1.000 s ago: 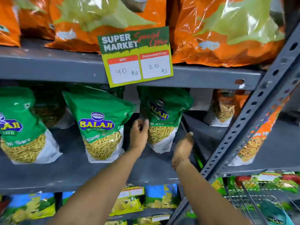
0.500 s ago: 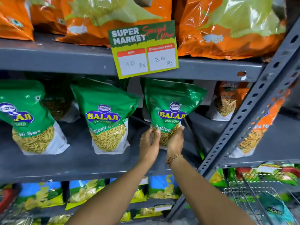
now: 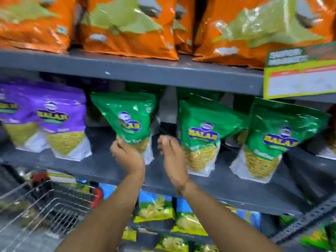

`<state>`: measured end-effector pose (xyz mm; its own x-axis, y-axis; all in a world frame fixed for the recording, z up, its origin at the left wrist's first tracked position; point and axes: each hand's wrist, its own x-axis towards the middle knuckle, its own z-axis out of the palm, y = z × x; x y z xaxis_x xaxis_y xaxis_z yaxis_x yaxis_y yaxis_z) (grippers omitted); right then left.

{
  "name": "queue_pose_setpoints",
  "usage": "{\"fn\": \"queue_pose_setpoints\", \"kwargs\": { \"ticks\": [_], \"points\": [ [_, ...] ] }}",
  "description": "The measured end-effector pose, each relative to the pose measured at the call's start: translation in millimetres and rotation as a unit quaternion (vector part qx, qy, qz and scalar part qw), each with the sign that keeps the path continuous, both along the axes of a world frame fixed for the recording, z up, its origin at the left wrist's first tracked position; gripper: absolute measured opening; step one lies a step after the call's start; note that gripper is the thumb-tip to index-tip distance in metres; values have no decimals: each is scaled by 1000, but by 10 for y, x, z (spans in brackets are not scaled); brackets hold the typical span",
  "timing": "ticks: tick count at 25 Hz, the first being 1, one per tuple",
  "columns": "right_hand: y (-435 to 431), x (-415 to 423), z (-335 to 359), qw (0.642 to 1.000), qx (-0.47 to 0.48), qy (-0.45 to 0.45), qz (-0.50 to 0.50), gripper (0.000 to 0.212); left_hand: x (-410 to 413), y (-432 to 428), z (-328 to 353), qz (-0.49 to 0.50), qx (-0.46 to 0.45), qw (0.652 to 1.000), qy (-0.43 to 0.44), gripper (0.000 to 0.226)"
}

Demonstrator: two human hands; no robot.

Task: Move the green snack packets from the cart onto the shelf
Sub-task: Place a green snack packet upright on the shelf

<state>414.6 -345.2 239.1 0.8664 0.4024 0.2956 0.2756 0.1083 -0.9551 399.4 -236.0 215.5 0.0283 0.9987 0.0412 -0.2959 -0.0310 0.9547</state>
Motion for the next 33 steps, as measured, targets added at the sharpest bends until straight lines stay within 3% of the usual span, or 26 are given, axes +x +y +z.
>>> {"fn": "queue_pose_setpoints", "kwargs": {
  "ticks": [3, 5, 8, 11, 12, 16, 19, 21, 24, 25, 26, 29, 31, 33],
  "points": [
    [784, 246, 377, 991, 62, 90, -77, 25, 8, 862, 134, -105, -31, 994, -4, 38],
    [981, 430, 550, 982, 88, 132, -100, 20, 90, 1190, 234, -201, 3, 980, 5, 35],
    [1044, 646, 584, 961, 169, 160, -152, 42, 159, 1421, 350, -247, 70, 966, 17, 22],
    [1070, 616, 378, 952, 188, 154, -187, 20, 126, 1532, 237, -309, 87, 947, -5, 15],
    [1082, 568, 223, 958, 169, 162, -165, 23, 101, 1554, 128, -344, 86, 935, 3, 13],
    [1115, 256, -342, 983, 17, 180, -39, 81, -98, 1500, -372, -487, 93, 859, 126, 23],
    [1138, 239, -385, 982, -34, 174, -60, 81, -140, 1419, -424, -467, 87, 862, 179, 19],
    [1108, 203, -358, 982, -30, 178, -59, 77, -162, 1340, -372, -441, 81, 880, 159, 18],
    [887, 24, -445, 972, -1, 157, -175, 58, -290, 1058, -470, -229, 108, 955, 157, 37],
    [723, -5, -485, 955, 35, 160, -247, 50, -366, 854, -542, -181, 120, 959, 184, 42],
    [555, 3, -509, 929, 65, 171, -321, 45, -468, 629, -598, -188, 147, 950, 201, 42],
    [-59, 313, -378, 854, 123, 175, -474, 36, -414, -81, -587, -365, 248, 878, 188, 35],
    [-459, 635, -91, 853, 160, 113, -483, 32, -24, -479, -290, -429, 239, 862, 128, 27],
    [-734, 954, 228, 877, 153, 72, -451, 38, 475, -642, 88, -426, 154, 888, 82, 32]
  ]
}}
